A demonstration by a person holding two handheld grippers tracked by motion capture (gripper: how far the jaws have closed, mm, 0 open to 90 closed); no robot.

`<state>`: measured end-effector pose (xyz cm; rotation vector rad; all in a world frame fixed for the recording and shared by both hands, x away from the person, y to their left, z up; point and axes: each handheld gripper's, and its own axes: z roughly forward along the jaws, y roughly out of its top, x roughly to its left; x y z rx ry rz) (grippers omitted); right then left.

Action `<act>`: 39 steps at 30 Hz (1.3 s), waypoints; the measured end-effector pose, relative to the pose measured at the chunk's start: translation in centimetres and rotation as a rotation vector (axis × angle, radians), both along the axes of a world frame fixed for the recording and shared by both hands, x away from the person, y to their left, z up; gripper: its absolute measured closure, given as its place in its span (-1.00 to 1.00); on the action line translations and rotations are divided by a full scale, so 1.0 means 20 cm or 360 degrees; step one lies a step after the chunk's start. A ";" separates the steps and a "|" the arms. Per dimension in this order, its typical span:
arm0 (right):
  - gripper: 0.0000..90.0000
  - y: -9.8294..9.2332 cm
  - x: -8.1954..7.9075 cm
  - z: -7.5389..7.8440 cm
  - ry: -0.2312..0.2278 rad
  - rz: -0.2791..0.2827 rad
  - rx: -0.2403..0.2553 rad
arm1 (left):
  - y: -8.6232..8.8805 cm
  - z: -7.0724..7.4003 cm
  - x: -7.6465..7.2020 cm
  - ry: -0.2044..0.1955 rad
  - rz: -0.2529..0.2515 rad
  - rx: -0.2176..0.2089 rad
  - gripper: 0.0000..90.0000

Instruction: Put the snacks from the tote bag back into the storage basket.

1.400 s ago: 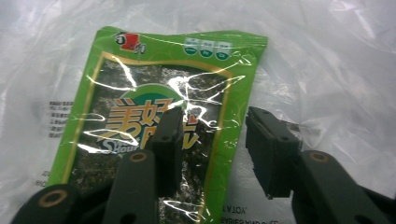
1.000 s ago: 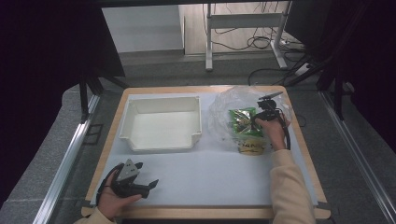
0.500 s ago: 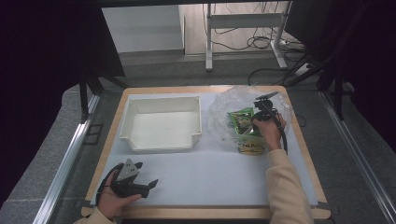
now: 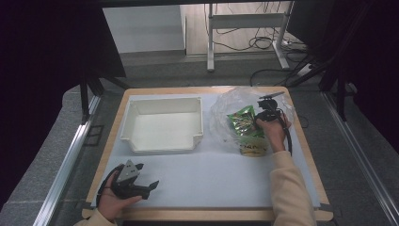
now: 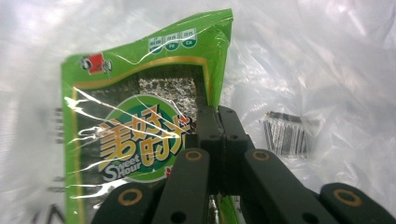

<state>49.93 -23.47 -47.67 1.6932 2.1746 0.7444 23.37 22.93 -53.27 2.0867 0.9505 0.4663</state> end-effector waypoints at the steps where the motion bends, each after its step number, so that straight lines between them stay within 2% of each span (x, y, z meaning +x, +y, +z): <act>1: 0.98 0.00 -0.01 0.01 -0.0013 0.0012 0.0014 | 0.00 0.00 0.00 0.0000 0.0000 -0.0001 -0.72; 6: 0.98 -0.01 -0.04 0.07 -0.0071 0.0041 0.0074 | 0.00 0.00 0.00 0.0000 -0.0001 -0.0002 -0.72; 16: 0.99 -0.04 -0.08 0.13 -0.0152 0.0038 0.0117 | 0.00 0.00 0.00 0.0001 -0.0003 -0.0002 -0.72; 27: 0.99 -0.10 -0.12 0.21 -0.0252 0.0033 0.0287 | 0.00 0.00 0.00 0.0000 -0.0006 0.0001 -0.72; 33: 0.99 -0.12 -0.14 0.24 -0.0304 0.0027 0.0330 | 0.01 0.00 0.00 -0.0007 -0.0004 -0.0008 -0.72; 39: 0.99 -0.14 -0.16 0.28 -0.0353 0.0043 0.0427 | 0.01 0.00 0.00 -0.0010 -0.0004 -0.0010 -0.72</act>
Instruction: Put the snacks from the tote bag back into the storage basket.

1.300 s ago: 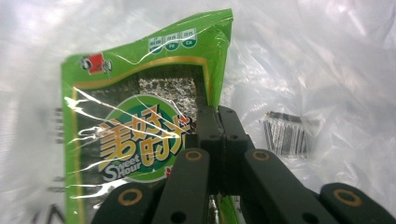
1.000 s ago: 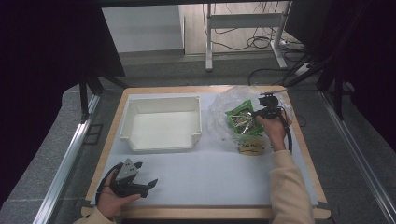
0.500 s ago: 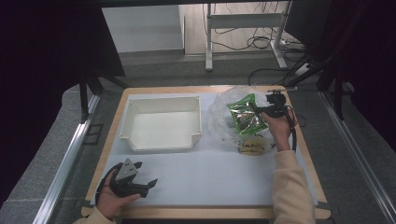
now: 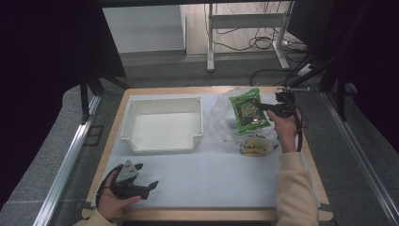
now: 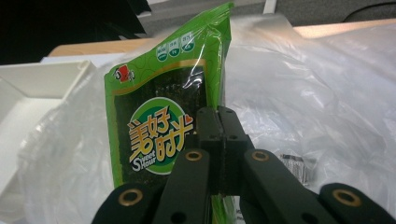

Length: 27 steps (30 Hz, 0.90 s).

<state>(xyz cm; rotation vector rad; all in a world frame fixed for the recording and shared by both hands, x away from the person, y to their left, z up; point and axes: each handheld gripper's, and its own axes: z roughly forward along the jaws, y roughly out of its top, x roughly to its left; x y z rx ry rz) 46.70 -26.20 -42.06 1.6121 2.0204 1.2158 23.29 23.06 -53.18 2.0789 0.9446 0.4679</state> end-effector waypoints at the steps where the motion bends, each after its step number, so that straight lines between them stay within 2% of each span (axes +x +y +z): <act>1: 0.99 0.00 0.00 0.01 0.0000 0.0000 0.0005 | 0.00 0.00 0.00 0.0001 0.0000 0.0001 -0.72; 16: 0.99 -0.01 -0.04 0.06 -0.0079 0.0016 0.0079 | 0.00 0.00 0.00 0.0008 -0.0004 0.0006 -0.72; 19: 0.99 -0.01 -0.05 0.07 -0.0074 0.0027 0.0089 | 0.00 0.00 0.00 0.0007 -0.0004 0.0005 -0.72; 27: 0.99 -0.01 -0.08 0.12 -0.0123 0.0046 0.0161 | 0.00 0.00 0.00 0.0008 -0.0019 0.0001 -0.72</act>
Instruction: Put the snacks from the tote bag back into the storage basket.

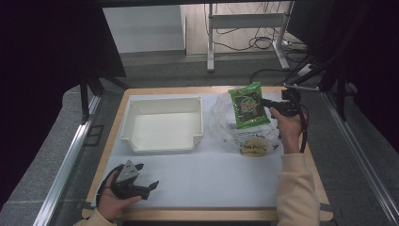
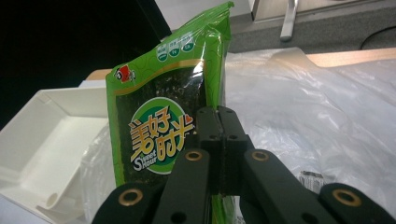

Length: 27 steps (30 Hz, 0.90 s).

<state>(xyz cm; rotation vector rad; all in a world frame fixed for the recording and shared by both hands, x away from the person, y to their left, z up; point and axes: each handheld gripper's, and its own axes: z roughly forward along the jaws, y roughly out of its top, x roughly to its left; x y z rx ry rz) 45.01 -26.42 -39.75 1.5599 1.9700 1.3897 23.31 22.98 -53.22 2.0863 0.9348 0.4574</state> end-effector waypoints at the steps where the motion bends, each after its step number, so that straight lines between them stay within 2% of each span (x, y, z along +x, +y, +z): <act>1: 0.99 0.00 0.00 0.00 -0.0001 0.0004 0.0009 | 0.00 0.00 0.00 -0.0001 -0.0002 -0.0002 -0.72; 15: 0.99 0.04 -0.03 0.04 -0.0030 0.0046 0.0029 | 0.00 0.00 0.00 -0.0004 -0.0003 -0.0002 -0.72; 27: 0.99 0.09 -0.05 0.05 -0.0042 0.0079 0.0015 | 0.00 0.00 0.00 -0.0004 -0.0003 -0.0010 -0.72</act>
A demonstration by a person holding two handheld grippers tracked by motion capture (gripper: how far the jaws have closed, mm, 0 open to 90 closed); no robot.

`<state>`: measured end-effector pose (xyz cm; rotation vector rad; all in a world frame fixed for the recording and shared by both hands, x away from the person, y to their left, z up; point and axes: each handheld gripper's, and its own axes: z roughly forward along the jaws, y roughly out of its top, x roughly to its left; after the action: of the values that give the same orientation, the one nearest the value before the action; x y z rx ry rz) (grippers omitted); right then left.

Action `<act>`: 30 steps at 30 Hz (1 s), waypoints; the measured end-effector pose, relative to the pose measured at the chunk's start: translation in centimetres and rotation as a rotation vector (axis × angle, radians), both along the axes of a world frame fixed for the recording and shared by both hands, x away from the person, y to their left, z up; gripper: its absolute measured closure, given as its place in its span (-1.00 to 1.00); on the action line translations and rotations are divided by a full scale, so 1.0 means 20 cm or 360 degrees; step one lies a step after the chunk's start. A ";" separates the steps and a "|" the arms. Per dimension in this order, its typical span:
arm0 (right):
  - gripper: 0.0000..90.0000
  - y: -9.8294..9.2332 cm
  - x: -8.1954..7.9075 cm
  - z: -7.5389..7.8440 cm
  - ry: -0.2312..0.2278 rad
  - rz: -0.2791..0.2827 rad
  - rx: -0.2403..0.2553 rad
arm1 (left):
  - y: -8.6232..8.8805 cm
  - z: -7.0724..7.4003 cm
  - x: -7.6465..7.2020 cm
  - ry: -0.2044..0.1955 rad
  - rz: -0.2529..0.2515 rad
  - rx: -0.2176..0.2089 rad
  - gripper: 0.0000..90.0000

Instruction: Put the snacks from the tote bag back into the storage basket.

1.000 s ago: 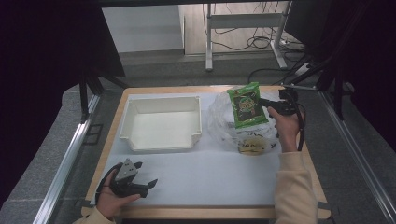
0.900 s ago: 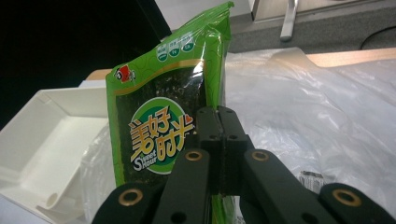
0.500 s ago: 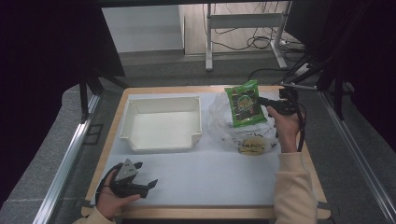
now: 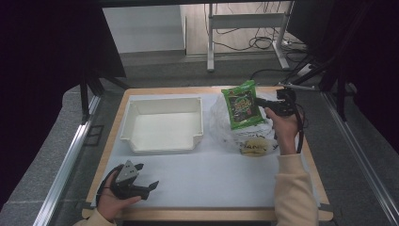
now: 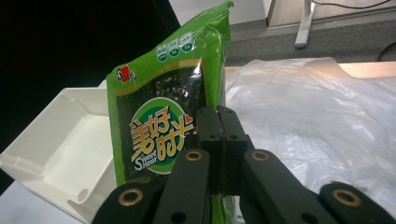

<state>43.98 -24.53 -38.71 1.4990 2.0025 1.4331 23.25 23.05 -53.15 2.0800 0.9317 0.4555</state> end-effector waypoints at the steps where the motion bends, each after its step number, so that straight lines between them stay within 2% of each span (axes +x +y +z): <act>1: 0.99 0.00 0.00 0.00 0.0005 0.0002 0.0006 | 0.00 0.00 0.00 -0.0001 0.0000 -0.0001 -0.72; 30: 0.99 0.10 -0.03 0.00 0.0000 0.0065 0.0031 | 0.00 0.00 0.00 -0.0001 -0.0005 -0.0002 -0.72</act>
<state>43.48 -22.57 -38.66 1.4740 2.0361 1.4730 23.21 23.03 -53.15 2.0800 0.9281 0.4539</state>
